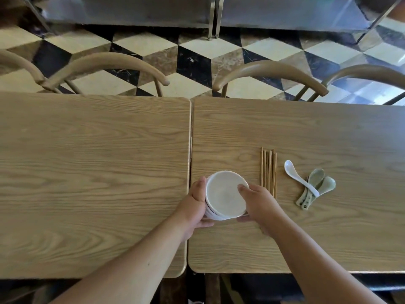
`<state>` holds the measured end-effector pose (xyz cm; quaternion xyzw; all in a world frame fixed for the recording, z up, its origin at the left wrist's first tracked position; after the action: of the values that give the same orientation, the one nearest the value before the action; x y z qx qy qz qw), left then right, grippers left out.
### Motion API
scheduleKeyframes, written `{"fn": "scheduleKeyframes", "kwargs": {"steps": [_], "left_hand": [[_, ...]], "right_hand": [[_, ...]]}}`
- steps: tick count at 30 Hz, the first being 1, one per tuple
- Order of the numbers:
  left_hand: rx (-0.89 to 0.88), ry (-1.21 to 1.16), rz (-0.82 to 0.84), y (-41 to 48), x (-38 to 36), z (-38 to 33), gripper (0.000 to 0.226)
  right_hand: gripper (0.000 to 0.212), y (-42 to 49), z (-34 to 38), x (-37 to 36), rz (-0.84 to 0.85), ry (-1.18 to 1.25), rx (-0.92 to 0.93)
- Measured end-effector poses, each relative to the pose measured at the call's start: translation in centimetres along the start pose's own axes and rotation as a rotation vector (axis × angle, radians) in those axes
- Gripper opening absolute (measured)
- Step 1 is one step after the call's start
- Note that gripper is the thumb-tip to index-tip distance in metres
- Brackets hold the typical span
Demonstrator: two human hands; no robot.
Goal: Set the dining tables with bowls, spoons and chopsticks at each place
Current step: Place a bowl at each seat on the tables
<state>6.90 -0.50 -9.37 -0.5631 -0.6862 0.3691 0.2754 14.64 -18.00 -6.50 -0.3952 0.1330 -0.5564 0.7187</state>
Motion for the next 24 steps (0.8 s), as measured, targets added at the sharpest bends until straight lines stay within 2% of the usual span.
{"fn": "scheduleKeyframes", "kwargs": {"steps": [5,10,16,20,24], "left_hand": [[0.030,-0.073,0.019,-2.3,5.9,0.6,0.068],[0.012,-0.173,-0.003,-5.8,15.4,1.2,0.048],[0.003,-0.267,-0.108,-9.6,29.4,3.9,0.058],[-0.025,-0.328,-0.194,-12.1,39.0,5.6,0.056],[-0.038,-0.327,-0.243,-13.4,47.6,7.4,0.053]], "right_hand": [[0.017,-2.1,2.6,-5.5,0.094,0.005,-0.003],[0.019,-5.2,6.3,-14.2,0.207,-0.025,0.026],[0.021,-9.6,9.7,-28.1,0.286,-0.050,0.064],[0.026,-12.2,10.1,-35.9,0.220,0.017,0.094],[0.023,-13.2,9.1,-39.6,0.030,0.106,0.119]]}}
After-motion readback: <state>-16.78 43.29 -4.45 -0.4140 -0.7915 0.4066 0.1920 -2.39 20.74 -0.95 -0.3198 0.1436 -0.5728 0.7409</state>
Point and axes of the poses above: each hand's wrist, its own y-axis towards the middle knuckle, its own x-axis out of the back of the hand, z = x × y, the point moved 8 cm from there along y, towards the middle knuckle, and after that the axes turned 4 degrees about y, right-handed, at the moved point
